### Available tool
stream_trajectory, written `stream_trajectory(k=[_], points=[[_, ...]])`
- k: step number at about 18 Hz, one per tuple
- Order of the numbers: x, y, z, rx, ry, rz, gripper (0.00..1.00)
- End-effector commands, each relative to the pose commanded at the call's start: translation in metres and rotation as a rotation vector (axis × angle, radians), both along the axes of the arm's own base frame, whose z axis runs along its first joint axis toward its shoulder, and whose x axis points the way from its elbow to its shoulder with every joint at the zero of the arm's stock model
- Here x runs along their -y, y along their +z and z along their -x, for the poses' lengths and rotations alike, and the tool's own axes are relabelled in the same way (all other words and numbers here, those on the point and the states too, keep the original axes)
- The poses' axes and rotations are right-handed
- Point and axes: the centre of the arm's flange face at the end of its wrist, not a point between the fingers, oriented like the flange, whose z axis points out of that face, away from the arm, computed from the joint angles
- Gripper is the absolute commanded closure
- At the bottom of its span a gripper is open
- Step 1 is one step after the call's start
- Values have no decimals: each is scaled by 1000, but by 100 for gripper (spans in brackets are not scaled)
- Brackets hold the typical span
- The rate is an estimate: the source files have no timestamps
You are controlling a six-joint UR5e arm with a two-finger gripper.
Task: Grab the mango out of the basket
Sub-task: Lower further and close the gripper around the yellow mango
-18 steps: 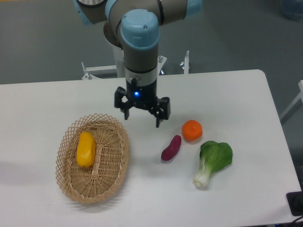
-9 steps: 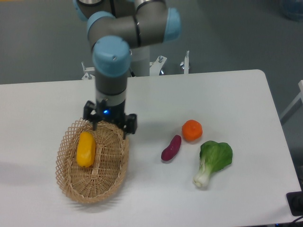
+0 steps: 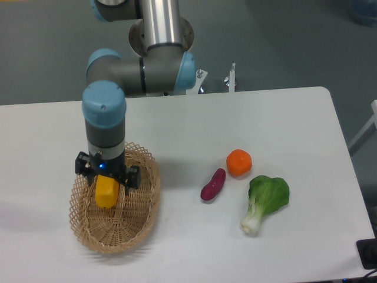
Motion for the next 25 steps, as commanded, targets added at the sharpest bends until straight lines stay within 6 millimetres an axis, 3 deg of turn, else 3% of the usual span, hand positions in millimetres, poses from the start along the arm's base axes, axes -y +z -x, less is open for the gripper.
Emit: stream_trajectory(k=[18, 25], points=[[-2, -35, -11, -21, 23, 59, 0], [-6, -41, -30, -51, -8, 84, 0]])
